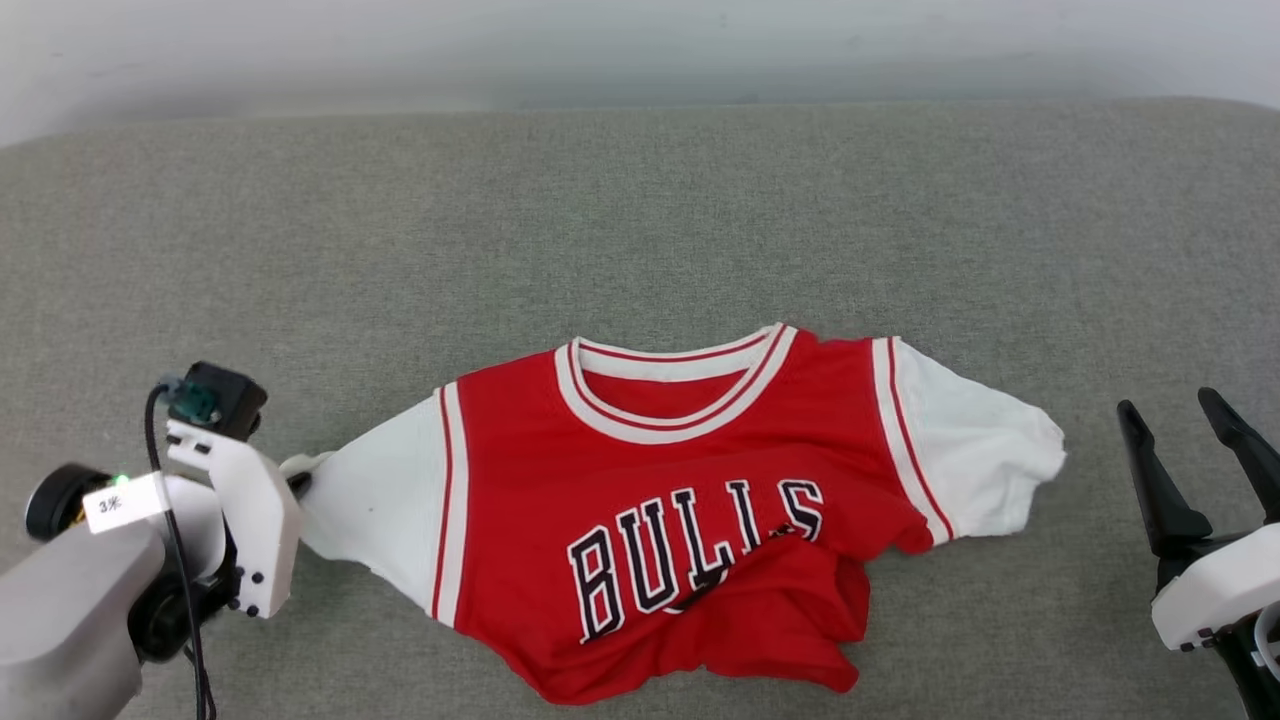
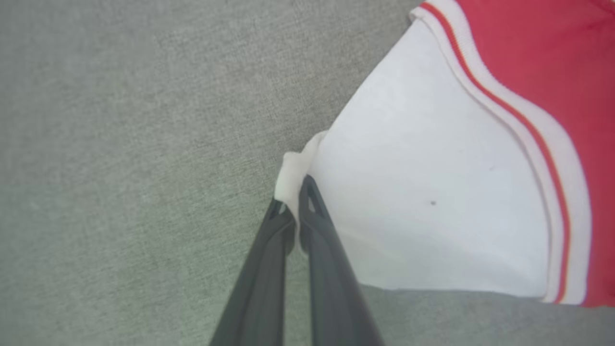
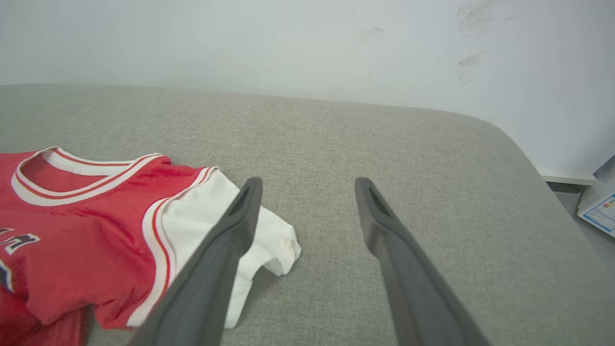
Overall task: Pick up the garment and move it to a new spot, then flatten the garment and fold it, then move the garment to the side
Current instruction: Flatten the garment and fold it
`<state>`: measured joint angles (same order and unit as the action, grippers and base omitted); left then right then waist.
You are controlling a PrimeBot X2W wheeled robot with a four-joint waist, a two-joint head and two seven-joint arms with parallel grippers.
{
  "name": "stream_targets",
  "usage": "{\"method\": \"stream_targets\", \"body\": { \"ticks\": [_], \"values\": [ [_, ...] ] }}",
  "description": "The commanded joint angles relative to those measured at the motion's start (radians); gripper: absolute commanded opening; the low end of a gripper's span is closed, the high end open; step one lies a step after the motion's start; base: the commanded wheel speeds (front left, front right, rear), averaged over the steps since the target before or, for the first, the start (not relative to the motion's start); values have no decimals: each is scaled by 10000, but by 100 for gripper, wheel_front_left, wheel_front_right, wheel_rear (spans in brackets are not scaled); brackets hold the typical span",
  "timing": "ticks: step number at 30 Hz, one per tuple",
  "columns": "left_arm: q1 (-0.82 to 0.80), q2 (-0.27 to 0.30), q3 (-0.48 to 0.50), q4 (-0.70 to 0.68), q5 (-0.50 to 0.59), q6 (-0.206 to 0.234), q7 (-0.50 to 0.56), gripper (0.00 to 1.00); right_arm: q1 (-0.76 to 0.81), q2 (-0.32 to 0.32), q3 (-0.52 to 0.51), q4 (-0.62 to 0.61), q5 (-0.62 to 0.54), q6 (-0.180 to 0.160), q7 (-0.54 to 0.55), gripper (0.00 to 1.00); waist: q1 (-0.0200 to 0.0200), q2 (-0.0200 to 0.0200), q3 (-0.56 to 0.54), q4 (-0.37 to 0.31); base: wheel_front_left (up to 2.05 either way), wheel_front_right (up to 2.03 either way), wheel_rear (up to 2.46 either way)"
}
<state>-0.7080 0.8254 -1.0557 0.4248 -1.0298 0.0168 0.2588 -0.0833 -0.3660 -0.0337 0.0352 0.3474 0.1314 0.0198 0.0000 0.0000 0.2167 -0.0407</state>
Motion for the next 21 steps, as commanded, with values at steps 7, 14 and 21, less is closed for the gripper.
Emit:
{"method": "stream_targets", "body": {
  "ticks": [7, 14, 21],
  "values": [
    [317, -581, 100, 1181, -267, 55, -500, 100, -94, -50, 6, -58, -7, -13, 66, 100, 0, 0, 0, -9, 0, 0, 0],
    [-521, -445, 425, 1286, -254, -186, -619, 100, 163, 79, -55, -96, -77, -13, 136, 100, 0, 0, -333, 202, 0, 0, 0],
    [-1448, 82, 610, 772, -538, -471, 600, 100, 229, 100, -60, -191, -87, -13, 225, 100, 0, 0, -452, 268, 0, 0, 0]
  ]
}}
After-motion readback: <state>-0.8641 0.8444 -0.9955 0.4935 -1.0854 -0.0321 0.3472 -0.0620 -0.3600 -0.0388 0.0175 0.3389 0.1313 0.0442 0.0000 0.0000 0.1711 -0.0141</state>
